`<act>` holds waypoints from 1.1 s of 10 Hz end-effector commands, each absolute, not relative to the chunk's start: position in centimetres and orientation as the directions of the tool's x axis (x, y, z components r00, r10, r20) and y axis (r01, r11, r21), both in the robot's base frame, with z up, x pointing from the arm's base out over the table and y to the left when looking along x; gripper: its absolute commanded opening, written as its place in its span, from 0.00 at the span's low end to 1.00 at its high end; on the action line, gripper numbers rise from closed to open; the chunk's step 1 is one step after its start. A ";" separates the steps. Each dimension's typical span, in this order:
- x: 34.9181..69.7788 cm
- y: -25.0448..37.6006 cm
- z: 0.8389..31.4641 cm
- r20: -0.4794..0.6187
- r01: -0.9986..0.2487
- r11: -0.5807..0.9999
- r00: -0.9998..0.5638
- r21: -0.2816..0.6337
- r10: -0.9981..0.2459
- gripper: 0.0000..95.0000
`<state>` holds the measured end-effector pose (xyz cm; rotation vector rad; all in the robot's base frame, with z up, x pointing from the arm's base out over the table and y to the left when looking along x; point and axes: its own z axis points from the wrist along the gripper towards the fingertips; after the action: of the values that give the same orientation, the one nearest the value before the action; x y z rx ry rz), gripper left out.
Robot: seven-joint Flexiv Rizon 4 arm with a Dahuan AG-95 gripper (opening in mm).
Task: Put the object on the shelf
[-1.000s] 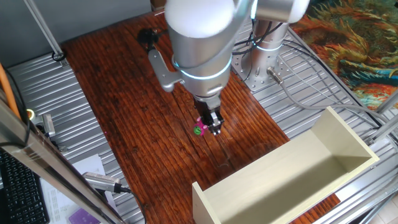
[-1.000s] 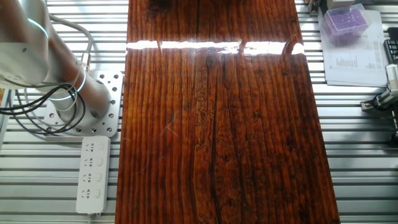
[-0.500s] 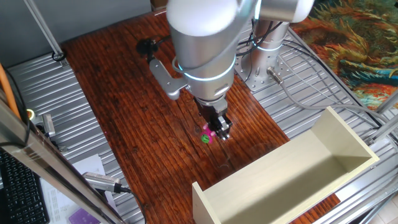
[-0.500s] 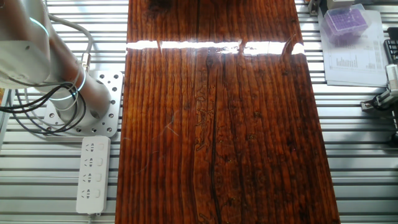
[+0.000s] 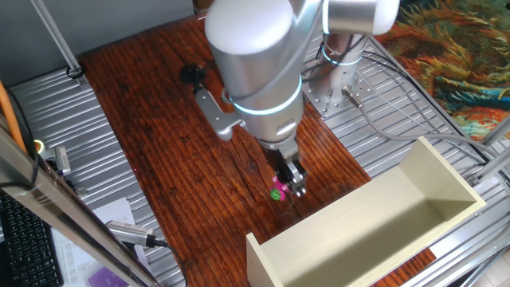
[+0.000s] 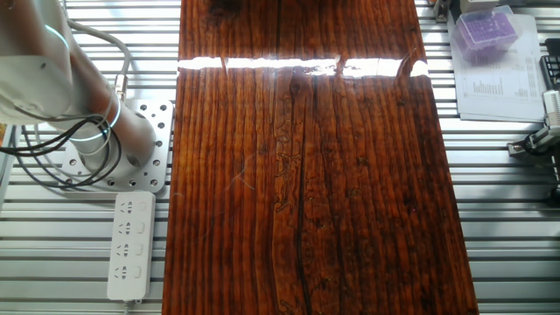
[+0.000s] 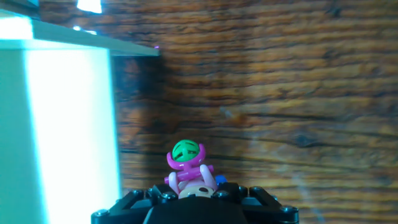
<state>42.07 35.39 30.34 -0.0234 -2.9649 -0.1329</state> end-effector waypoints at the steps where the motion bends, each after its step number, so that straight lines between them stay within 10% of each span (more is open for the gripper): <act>1: 41.6 37.0 30.3 0.153 0.062 0.998 -0.986 0.024 0.058 0.00; 11: 41.3 38.4 30.2 0.192 -0.048 0.999 -0.980 0.013 -0.050 0.00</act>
<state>41.18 38.31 30.13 0.0630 -2.9568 -0.0370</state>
